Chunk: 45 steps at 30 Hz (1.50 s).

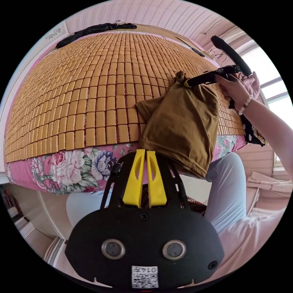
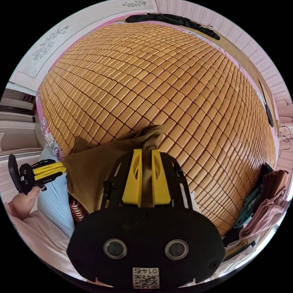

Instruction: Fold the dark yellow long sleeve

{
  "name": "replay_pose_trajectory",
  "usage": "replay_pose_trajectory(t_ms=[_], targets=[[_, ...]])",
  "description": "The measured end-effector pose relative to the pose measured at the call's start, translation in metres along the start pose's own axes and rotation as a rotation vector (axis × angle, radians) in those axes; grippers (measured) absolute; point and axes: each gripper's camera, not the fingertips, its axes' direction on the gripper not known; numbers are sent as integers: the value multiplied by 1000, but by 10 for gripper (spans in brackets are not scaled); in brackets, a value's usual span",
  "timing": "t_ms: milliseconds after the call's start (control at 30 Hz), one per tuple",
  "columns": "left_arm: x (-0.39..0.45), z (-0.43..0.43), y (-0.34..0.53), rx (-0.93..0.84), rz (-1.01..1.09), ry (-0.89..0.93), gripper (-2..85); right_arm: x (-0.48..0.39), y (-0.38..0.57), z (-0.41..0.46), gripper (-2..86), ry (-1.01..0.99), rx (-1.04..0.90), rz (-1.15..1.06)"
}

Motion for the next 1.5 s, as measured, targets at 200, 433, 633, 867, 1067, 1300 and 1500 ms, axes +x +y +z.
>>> replay_pose_trajectory(t_ms=[200,433,633,867,1067,1300,1500], targets=[[4,-39,27,71,25,58,-10,8,40,-24,46,-115,145,40],[17,-108,76,195,87,91,-10,7,122,-65,34,-226,404,43],[35,-155,112,296,132,55,-10,4,186,-86,27,-251,580,38],[29,-144,130,334,147,92,-2,-35,182,-103,25,-160,514,-68],[20,-117,119,316,103,50,76,-60,146,-78,25,-63,418,-137],[6,-117,90,265,6,78,115,-47,98,-22,24,-26,319,-143],[11,-110,31,180,74,108,119,-14,72,14,26,-26,285,-116]])
